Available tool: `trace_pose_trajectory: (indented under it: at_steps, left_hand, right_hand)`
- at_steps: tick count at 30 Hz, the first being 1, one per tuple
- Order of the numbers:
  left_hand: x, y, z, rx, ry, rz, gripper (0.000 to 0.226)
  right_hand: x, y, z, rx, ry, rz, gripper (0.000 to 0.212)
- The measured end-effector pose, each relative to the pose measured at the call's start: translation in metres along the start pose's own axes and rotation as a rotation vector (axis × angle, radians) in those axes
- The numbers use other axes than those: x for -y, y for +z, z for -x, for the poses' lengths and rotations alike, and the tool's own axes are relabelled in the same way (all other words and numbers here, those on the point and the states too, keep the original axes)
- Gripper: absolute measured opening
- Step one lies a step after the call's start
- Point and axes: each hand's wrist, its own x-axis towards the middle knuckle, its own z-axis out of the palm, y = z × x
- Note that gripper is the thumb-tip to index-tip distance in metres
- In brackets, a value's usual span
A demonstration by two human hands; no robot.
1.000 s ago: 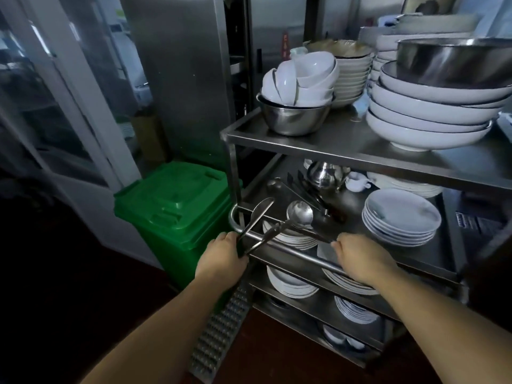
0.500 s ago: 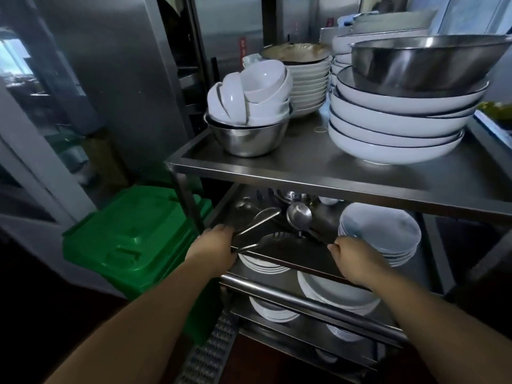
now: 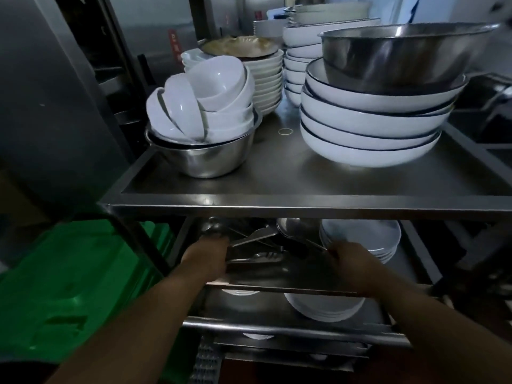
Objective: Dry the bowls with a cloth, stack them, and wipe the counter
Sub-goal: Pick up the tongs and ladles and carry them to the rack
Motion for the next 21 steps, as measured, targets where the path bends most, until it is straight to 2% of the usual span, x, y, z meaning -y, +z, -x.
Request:
trace_pose_trajectory:
  at_steps: [7, 15, 21]
  left_hand:
    - [0.022, 0.016, -0.039, 0.043, 0.122, -0.058, 0.049]
    - [0.044, 0.044, -0.056, 0.074, 0.244, -0.031, 0.040]
    - [0.054, 0.052, -0.065, 0.098, 0.260, -0.007, 0.042]
  right_hand:
    - [0.019, 0.003, -0.004, 0.063, 0.067, -0.007, 0.012]
    - [0.033, 0.012, -0.002, 0.088, 0.091, 0.044, 0.017]
    - [0.044, 0.015, -0.003, 0.138, 0.054, 0.127, 0.027]
